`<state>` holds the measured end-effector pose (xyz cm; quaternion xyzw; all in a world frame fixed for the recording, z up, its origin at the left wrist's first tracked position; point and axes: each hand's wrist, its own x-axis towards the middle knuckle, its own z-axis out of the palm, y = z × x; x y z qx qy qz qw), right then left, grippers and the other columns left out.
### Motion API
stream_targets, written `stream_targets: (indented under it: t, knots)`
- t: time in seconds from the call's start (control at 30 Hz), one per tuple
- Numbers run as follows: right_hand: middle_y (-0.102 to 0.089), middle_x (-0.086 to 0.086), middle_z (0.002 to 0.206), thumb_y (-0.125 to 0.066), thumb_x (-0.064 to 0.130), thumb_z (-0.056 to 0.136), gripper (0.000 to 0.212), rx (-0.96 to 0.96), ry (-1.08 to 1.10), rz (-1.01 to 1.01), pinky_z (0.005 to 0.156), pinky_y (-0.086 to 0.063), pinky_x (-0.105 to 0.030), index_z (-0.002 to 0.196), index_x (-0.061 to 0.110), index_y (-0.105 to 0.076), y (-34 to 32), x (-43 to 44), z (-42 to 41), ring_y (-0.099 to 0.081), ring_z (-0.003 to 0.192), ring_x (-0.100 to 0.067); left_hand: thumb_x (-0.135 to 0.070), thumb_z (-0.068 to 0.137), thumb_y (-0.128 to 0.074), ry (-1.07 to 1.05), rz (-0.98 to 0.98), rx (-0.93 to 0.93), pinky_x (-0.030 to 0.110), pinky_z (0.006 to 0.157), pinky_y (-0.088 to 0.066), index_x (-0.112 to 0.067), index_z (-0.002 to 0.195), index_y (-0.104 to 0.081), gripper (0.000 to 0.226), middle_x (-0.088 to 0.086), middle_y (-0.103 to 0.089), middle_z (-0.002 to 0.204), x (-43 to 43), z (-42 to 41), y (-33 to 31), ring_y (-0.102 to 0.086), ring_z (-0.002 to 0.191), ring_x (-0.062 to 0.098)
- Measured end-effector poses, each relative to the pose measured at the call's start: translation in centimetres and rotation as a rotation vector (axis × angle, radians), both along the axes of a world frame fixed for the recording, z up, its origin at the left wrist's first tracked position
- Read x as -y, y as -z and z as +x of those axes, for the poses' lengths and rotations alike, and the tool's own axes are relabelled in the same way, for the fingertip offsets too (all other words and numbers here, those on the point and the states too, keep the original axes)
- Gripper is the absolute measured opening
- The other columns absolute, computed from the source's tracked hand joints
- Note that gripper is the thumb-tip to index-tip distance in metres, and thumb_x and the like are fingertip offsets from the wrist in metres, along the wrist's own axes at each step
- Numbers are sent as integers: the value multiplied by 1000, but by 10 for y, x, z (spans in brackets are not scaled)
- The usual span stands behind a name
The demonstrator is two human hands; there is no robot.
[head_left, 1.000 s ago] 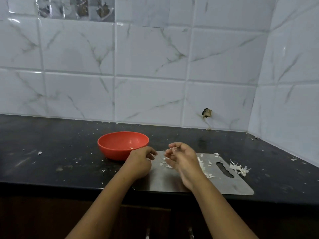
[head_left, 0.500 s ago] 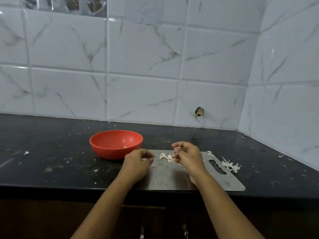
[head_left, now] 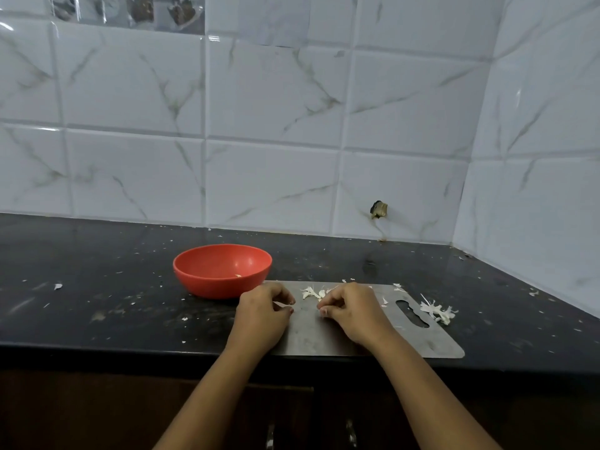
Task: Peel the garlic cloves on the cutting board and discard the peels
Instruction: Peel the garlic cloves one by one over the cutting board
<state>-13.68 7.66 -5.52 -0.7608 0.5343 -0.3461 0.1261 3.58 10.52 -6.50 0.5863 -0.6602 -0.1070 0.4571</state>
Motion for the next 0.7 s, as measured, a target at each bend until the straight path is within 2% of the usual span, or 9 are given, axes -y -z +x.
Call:
stream_targets:
  t: [0.07,0.13,0.23,0.4,0.57,0.7]
  knots:
    - [-73,3,96,-70,12,86,10,-31,9,-14,72,-43,-9,92,13,-77,0,0,1,-61,80,-4,-10,83,-69,3,-17,42,11,72,-44,-25,80,-66,15,-17,-62,83,-1,-2,2,-58,72,-3]
    - [-74,1,94,-68,10,87,10,-49,24,-14,77,-45,-17,91,12,-77,0,-1,3,-64,86,-10,-12,85,-67,3,-28,86,9,69,-42,-25,84,-67,13,-18,-60,83,-1,-4,4,-56,72,-4]
    - [-72,-1,90,-61,6,89,15,-98,48,-11,72,-44,-19,89,11,-75,2,-1,6,-64,85,-14,-16,86,-64,9,-43,143,5,63,-36,-24,84,-67,9,-14,-63,86,0,-6,6,-56,72,-2]
    - [-70,-7,88,-51,5,90,21,-202,91,-16,76,-52,-29,85,9,-71,2,-2,14,-64,84,-21,-18,86,-66,9,-27,149,20,78,-48,-25,92,-68,10,-13,-65,93,0,-6,7,-59,80,0]
    - [-67,-7,92,-49,4,90,20,-271,89,-82,78,-51,-32,87,9,-68,0,-10,16,-62,87,-23,-17,85,-68,23,-15,157,14,75,-42,-25,96,-69,14,-13,-65,95,2,-5,7,-57,77,-2]
    - [-66,-10,98,-47,4,90,19,-338,89,-103,78,-48,-32,90,7,-66,1,-12,18,-59,93,-27,-17,85,-68,25,-10,153,18,80,-48,-24,99,-70,16,-11,-67,99,3,-5,7,-59,82,0]
